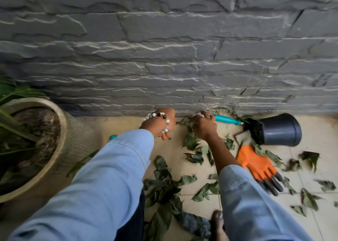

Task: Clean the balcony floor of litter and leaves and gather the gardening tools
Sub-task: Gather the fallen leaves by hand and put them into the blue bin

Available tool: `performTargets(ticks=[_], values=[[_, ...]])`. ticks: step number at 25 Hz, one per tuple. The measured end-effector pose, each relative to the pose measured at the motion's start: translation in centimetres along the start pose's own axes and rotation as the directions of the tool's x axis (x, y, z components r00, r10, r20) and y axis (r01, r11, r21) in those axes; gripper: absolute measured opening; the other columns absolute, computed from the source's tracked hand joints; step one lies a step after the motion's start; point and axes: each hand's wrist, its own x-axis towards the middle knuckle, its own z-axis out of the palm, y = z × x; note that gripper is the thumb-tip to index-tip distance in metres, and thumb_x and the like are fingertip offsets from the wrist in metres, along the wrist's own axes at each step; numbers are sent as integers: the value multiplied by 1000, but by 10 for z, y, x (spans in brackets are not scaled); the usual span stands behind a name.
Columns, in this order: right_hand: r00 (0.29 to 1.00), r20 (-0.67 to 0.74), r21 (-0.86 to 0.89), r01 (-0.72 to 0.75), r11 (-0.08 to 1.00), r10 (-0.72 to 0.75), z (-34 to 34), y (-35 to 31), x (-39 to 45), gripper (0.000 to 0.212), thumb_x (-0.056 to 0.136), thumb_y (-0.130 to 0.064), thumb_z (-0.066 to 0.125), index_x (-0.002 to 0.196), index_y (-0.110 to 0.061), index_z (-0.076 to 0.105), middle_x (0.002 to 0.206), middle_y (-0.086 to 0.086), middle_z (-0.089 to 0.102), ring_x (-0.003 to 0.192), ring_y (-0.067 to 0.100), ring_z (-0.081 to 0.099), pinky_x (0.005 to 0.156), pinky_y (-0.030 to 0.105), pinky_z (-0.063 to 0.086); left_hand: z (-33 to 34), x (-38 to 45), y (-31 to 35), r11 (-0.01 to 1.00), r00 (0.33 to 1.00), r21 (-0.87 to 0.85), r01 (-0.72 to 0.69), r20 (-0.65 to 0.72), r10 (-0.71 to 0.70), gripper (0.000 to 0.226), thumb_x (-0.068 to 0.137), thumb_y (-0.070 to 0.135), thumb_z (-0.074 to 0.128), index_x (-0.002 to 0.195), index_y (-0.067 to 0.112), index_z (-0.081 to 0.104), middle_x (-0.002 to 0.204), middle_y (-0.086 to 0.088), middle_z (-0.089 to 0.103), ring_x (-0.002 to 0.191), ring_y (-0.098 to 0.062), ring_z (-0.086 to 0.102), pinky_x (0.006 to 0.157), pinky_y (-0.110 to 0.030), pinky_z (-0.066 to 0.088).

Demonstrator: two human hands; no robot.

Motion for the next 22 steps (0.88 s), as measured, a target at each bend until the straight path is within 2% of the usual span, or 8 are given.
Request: performTargets(ticks=[3, 6, 10, 13, 15, 16, 19, 22], values=[[996, 94, -143, 17, 990, -4, 18, -6, 8, 38, 96, -21, 46, 134, -22, 49, 149, 4, 33, 135, 35, 24, 108, 56, 22, -8, 0, -4, 989, 997, 132, -69, -36, 74, 22, 87, 1, 48, 96, 5, 67, 89, -17, 71, 70, -29, 71, 63, -34, 57], [995, -91, -118, 34, 992, -45, 33, -2, 1, 26, 95, -13, 48, 118, -12, 60, 125, 10, 57, 119, 28, 45, 103, 44, 33, -6, -5, -1, 970, 991, 224, -99, -68, 116, 24, 87, -1, 49, 102, 0, 68, 99, -16, 67, 98, -30, 65, 88, -39, 55], [911, -398, 433, 85, 897, 106, 18, 2, -29, 16, 85, -2, 63, 96, -9, 73, 94, 9, 74, 87, 21, 68, 80, 17, 45, 1, -12, 7, 948, 973, 236, -214, -32, 227, 29, 95, 32, 53, 100, 6, 65, 100, -12, 62, 98, -28, 60, 89, -31, 46], [940, -333, 756, 221, 617, 72, -6, -15, -52, 29, 75, 3, 71, 81, -25, 65, 81, 5, 72, 80, 22, 70, 75, 28, 56, 9, -19, 17, 952, 961, 154, -263, -47, 273, 67, 79, 71, 55, 122, 19, 56, 128, -4, 58, 117, -25, 54, 101, -34, 42], [950, -308, 857, 257, 447, 43, -23, -25, -65, 36, 72, 10, 68, 80, -25, 63, 75, 9, 69, 72, 24, 68, 71, 38, 57, 16, -27, 21, 969, 966, -31, -246, -83, 243, 98, 58, 95, 42, 125, 24, 54, 131, -4, 58, 117, -27, 55, 98, -44, 48], [958, -285, 896, 256, 364, 29, -31, -30, -71, 36, 74, 16, 65, 81, -19, 64, 76, 12, 68, 69, 25, 66, 70, 39, 57, 18, -33, 26, 948, 980, -252, -197, -84, 181, 96, 59, 96, 37, 119, 24, 56, 126, -4, 59, 112, -27, 57, 93, -47, 51], [953, -300, 890, 292, 351, -31, -46, -42, -82, 26, 74, 16, 66, 78, -10, 69, 86, 14, 72, 72, 25, 67, 67, 39, 55, 23, -48, 37, 603, 996, -795, 64, 90, 13, 54, 90, 69, 38, 96, 19, 58, 104, -7, 62, 98, -25, 62, 84, -52, 54], [959, -273, 902, 283, 326, -76, -47, -49, -94, 16, 78, 10, 67, 86, -2, 72, 82, 9, 73, 67, 17, 66, 64, 29, 53, 27, -49, 34, 468, 983, -869, 158, 185, 10, 27, 101, 25, 38, 91, 11, 59, 85, -12, 60, 75, -24, 60, 78, -54, 55]])
